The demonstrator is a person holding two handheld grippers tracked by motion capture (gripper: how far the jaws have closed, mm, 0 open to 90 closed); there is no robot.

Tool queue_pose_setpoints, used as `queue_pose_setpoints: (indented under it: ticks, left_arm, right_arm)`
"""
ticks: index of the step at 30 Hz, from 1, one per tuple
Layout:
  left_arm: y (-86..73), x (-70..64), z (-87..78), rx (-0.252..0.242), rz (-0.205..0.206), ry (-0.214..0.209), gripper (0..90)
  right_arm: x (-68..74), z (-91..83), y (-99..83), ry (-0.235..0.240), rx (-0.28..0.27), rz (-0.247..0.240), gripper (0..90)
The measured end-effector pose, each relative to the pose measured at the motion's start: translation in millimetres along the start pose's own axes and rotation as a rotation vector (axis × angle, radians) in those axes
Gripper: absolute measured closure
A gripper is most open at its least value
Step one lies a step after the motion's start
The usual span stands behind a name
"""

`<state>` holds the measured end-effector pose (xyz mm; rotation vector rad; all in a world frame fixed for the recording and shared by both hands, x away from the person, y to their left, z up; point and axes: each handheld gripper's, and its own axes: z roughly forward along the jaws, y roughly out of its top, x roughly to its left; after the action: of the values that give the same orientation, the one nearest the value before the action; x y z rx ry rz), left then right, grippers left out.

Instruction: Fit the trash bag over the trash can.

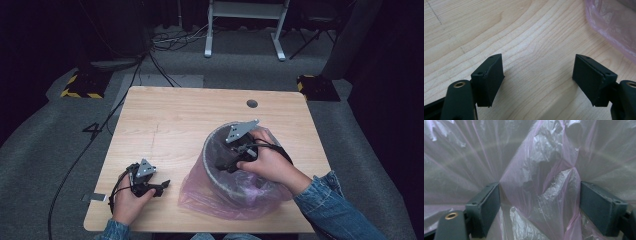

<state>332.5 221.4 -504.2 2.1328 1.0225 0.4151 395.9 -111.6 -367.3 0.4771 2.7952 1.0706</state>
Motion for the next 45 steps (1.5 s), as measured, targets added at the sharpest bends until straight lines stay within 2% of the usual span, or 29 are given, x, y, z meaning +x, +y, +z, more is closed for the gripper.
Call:
queue_pose_setpoints:
  ticks: [6, 11, 14, 21, 24, 26, 31, 36, 41, 45]
  left_arm:
    - [0.1, 0.1, 0.0, 0.002, 0.008, 0.001, 24.6]
    - [0.2, 0.1, 0.0, 0.003, 0.011, 0.003, 24.4]
    - [0.2, -0.1, 0.0, 0.004, 0.011, 0.003, 24.3]
    - [0.1, -0.4, 0.2, 0.002, 0.012, 0.005, 24.0]
    - [0.2, -0.4, 0.2, 0.002, 0.012, 0.004, 23.8]
    - [0.1, -0.9, 0.2, 0.002, 0.009, 0.004, 23.7]
    - [0.0, -1.2, 0.2, 0.003, 0.011, 0.004, 23.4]
    - [-0.1, -1.2, 0.0, 0.003, 0.013, 0.004, 23.4]
    - [-0.1, -1.4, 0.1, 0.003, 0.009, 0.004, 23.1]
    - [0.2, -1.9, 0.7, 0.005, 0.007, 0.000, 22.0]
  right_arm:
    - [-0.7, 6.9, -2.1, -0.006, 0.087, -0.029, 19.8]
    - [-0.9, 10.9, -3.6, -0.013, 0.120, -0.027, 20.0]
    - [-0.8, 14.1, -5.5, -0.015, 0.158, -0.027, 19.3]
    - [-0.5, 19.7, -9.6, -0.015, 0.212, -0.003, 20.3]
    - [0.1, 20.0, -9.9, -0.008, 0.215, -0.001, 23.4]
    - [1.1, 15.4, -7.6, 0.002, 0.184, -0.008, 28.7]
    - [5.8, -10.9, 4.2, -0.002, 0.065, -0.010, 27.8]
    - [9.3, -41.1, 15.6, -0.015, -0.013, -0.026, 27.9]
    - [15.1, -73.5, 22.3, -0.027, -0.065, -0.059, 30.0]
    - [20.9, -94.4, 21.0, -0.036, -0.080, -0.077, 30.5]
